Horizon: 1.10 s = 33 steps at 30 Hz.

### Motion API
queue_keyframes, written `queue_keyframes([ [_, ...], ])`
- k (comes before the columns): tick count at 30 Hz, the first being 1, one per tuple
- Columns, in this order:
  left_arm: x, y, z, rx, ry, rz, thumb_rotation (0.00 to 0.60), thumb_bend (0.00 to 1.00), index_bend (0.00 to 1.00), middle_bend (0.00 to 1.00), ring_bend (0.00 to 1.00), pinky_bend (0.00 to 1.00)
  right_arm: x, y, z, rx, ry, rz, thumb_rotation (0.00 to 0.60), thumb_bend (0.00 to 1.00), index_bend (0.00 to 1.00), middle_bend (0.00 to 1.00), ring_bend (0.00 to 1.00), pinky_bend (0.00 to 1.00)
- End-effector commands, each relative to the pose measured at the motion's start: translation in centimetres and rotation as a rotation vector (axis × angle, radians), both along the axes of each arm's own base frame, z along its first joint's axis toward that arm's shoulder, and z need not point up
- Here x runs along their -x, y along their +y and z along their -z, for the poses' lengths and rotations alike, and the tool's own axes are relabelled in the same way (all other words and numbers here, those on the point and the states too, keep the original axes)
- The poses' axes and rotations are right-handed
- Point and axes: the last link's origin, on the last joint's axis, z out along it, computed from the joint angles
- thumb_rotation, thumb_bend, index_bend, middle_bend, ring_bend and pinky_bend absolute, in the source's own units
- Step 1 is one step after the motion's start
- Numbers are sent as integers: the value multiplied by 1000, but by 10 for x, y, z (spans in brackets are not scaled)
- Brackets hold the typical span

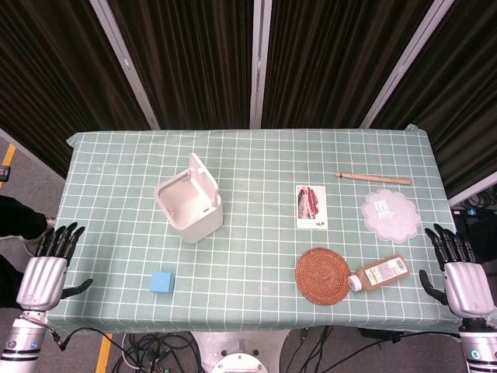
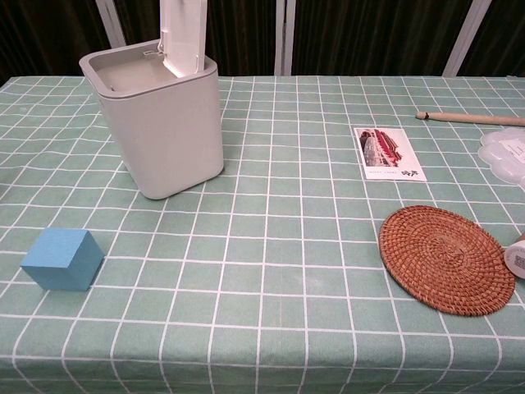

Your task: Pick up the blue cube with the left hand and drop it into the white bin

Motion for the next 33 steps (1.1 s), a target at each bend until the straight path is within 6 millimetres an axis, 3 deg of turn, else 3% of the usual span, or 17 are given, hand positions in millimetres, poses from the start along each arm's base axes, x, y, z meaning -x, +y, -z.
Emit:
queue_keyframes([
  [1,1,0,0,0,0,-3,600,0,0,0,0,28,0,0,0,-1,1,0,600,320,0,0,0,0],
  [6,0,-2,1,13,-9,-3,600,0,0,0,0,28,1,0,0,1,-2,0,600,320,0,0,0,0],
  [12,-14,-7,11,185,-144,57,600,0,18,10,0,68,0,-2,-2,13,-10,-11,600,320,0,0,0,0],
  [18,-21,-8,41,331,-104,87,600,0,25,23,0,84,-1,-1,-4,14,5,-18,600,320,0,0,0,0],
  [27,-48,12,84,458,-119,164,600,0,26,35,0,84,0,-3,-3,4,10,-10,600,320,0,0,0,0],
  [33,-57,22,101,478,-135,180,600,0,55,63,8,134,5,-3,-5,11,9,4,600,320,0,0,0,0],
])
